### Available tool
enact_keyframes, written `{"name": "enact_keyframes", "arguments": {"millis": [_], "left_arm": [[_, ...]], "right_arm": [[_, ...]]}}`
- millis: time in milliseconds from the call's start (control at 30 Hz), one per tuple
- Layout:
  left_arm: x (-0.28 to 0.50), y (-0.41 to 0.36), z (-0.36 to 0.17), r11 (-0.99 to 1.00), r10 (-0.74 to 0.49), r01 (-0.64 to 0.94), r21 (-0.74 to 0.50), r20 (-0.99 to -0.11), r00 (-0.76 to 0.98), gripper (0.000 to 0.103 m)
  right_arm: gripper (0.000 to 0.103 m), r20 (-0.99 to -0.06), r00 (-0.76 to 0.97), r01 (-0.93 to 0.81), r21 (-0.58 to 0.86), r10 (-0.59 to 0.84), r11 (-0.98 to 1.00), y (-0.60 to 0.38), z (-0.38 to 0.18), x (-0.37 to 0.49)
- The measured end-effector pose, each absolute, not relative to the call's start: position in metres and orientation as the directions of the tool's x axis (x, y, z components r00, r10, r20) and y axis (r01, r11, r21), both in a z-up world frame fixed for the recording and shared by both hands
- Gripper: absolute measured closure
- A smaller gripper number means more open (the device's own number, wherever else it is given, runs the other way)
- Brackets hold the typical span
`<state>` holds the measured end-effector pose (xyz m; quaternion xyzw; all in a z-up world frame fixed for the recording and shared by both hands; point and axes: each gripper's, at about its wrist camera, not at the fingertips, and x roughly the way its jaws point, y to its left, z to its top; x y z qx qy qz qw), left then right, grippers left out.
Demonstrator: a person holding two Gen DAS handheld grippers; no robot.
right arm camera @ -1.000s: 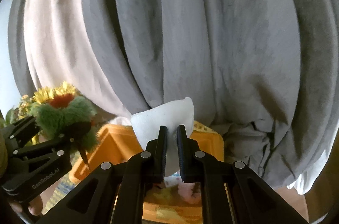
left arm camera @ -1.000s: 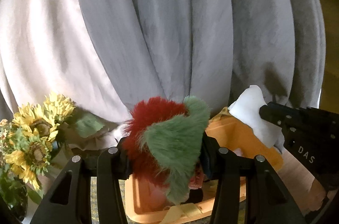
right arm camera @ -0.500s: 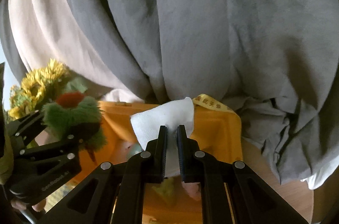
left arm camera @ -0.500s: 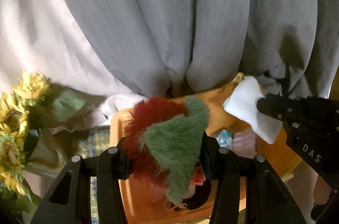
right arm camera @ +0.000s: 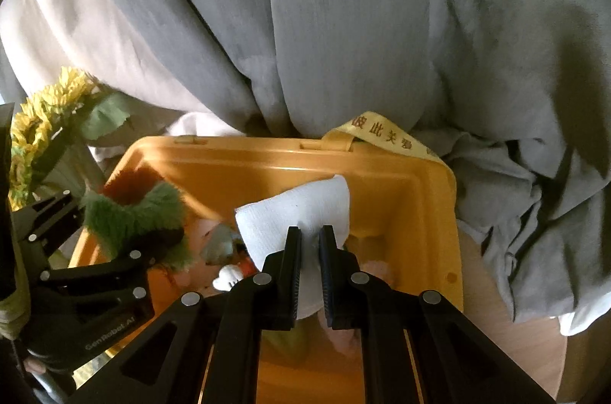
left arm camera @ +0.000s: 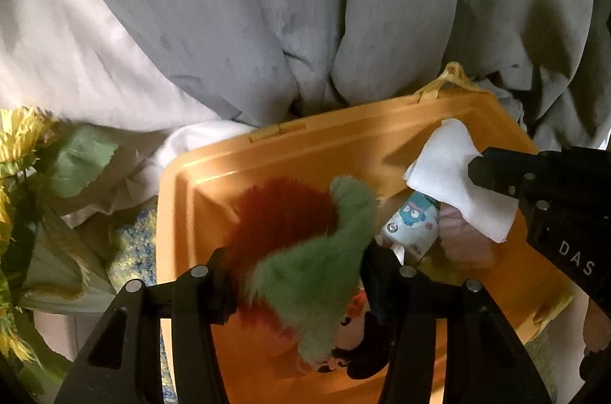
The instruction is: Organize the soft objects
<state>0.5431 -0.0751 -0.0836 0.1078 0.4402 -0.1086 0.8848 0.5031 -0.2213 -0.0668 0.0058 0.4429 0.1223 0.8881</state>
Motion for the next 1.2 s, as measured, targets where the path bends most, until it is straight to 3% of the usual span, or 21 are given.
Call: {"name": "enact_keyframes", "arguments": {"millis": [67, 200, 300, 467, 533, 800, 1200], "left_arm": [[0.544, -0.075, -0.085, 0.953, -0.095, 0.287, 0.095, -0.808, 0.581, 0.050], [0.546, -0.071, -0.086, 0.958, -0.104, 0.276, 0.070, -0.816, 0.569, 0.040], [0.541, -0.068, -0.081, 0.962, -0.099, 0.263, 0.070, -0.811, 0.577, 0.034], [0.524, -0.060, -0.064, 0.973, -0.067, 0.213, 0.084, -0.785, 0.616, 0.024], [0.511, -0.057, -0.054, 0.978, -0.045, 0.186, 0.098, -0.764, 0.643, 0.016], [0.446, -0.037, -0.019, 0.982, 0.046, 0.081, 0.168, -0.641, 0.766, 0.001], [0.339, -0.007, 0.015, 0.981, -0.013, 0.109, 0.160, -0.507, 0.862, 0.000]], "right_arm": [[0.089, -0.792, 0.570, -0.209, 0.116, 0.217, 0.971, -0.220, -0.069, 0.504], [0.067, -0.797, 0.569, -0.190, 0.112, 0.202, 0.975, -0.221, -0.070, 0.507], [0.065, -0.797, 0.572, -0.188, 0.104, 0.195, 0.977, -0.222, -0.069, 0.506], [0.047, -0.781, 0.605, -0.151, 0.074, 0.152, 0.986, -0.226, -0.060, 0.493], [0.041, -0.767, 0.628, -0.144, 0.056, 0.135, 0.988, -0.226, -0.054, 0.483], [0.022, -0.661, 0.748, -0.080, -0.008, 0.055, 0.997, -0.225, -0.021, 0.419], [0.010, -0.503, 0.864, 0.021, -0.031, -0.034, 0.999, -0.200, 0.013, 0.300]]}}
